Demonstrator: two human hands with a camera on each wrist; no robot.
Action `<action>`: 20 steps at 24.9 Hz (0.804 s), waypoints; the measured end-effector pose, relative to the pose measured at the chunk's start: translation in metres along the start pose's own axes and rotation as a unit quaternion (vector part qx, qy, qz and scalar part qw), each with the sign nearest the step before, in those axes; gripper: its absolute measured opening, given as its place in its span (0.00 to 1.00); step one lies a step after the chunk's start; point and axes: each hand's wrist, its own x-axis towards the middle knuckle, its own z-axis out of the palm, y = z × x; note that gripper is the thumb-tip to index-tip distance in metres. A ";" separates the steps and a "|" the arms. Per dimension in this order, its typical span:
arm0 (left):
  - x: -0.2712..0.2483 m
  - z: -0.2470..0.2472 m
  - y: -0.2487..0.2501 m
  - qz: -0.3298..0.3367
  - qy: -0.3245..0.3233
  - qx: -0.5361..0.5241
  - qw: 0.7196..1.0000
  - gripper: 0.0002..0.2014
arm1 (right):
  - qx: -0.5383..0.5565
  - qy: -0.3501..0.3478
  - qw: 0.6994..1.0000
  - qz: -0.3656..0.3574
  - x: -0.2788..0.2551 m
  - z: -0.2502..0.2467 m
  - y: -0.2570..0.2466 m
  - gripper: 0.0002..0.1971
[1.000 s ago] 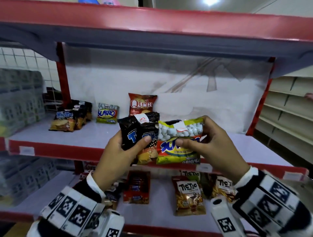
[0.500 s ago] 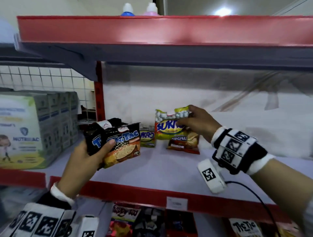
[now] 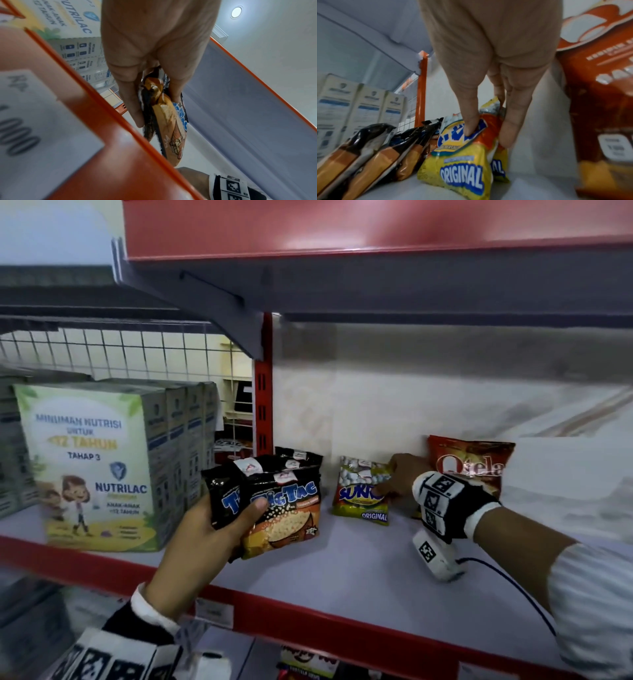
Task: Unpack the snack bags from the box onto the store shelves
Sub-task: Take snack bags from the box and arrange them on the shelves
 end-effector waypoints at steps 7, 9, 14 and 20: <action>0.011 0.001 0.001 0.003 -0.006 -0.034 0.999 0.12 | 0.253 -0.035 0.946 -0.201 -0.055 -0.034 -0.051 0.30; 0.014 0.001 0.002 0.006 -0.013 -0.042 0.999 0.13 | 0.307 -0.145 0.898 -0.279 -0.075 -0.030 -0.072 0.27; 0.018 -0.019 -0.001 0.005 0.031 -0.032 0.999 0.16 | 0.296 -0.102 0.909 -0.276 -0.073 -0.002 -0.099 0.23; 0.018 -0.057 -0.022 -0.003 0.081 -0.002 0.997 0.18 | 0.187 -0.110 0.954 -0.207 -0.057 0.033 -0.110 0.18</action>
